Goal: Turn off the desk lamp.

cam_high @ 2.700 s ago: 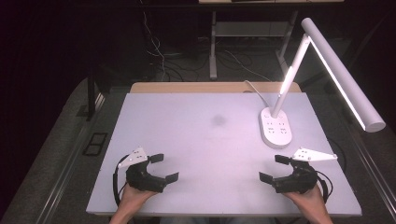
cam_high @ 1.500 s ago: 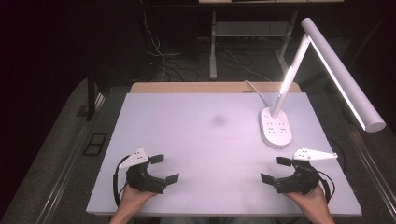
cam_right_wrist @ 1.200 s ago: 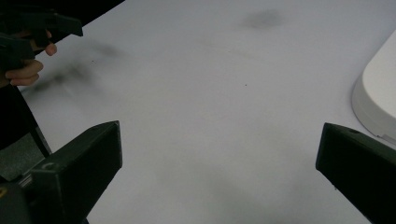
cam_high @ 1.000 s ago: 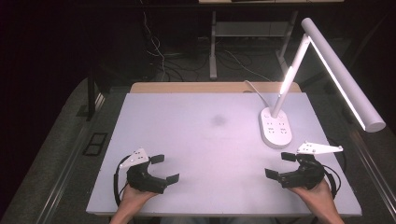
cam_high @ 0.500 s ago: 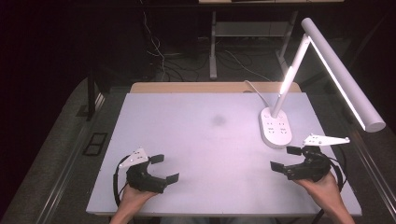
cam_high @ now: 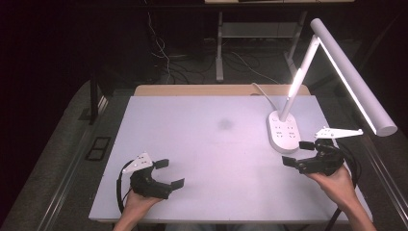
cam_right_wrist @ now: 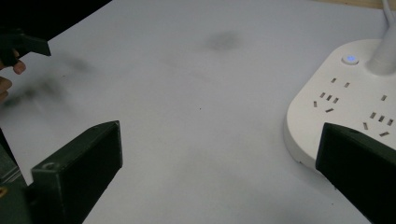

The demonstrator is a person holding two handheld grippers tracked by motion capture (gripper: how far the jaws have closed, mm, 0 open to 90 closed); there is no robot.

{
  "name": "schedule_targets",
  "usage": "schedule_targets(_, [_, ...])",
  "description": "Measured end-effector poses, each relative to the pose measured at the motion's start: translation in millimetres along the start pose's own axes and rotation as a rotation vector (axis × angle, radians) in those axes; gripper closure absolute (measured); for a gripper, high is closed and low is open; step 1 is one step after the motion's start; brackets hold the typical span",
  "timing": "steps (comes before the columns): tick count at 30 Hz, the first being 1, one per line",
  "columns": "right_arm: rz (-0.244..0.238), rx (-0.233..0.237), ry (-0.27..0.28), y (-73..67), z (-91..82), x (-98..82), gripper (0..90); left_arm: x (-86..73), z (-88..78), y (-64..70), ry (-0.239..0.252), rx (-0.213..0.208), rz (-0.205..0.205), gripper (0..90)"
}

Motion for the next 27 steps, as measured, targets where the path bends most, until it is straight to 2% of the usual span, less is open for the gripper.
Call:
schedule_targets(13, [0.002, -0.033, -0.017, 15.0, -3.6, 18.7, 0.6, 0.8, 0.3, 0.0, 0.004, -0.002, -0.002, 0.0])
schedule_targets(22, [0.013, -0.051, -0.017, 33.3, -2.5, 34.0, 0.6, 0.7, -0.8, -1.2, 0.011, 0.000, -0.006, 0.0])
schedule_targets(27, [0.022, -0.055, -0.037, 45.9, 0.3, 39.2, 0.6, 0.6, -0.6, -0.9, 0.010, 0.000, -0.006, 0.0])
Point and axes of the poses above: each handheld gripper's, and its own axes: z roughly forward along the jaws, x roughly out of its top, y roughly to its right, the point moved 2 cm from there along z, roughly forward along the jaws, and after that the axes turned 13 degrees about -y, right-handed, at the moved point
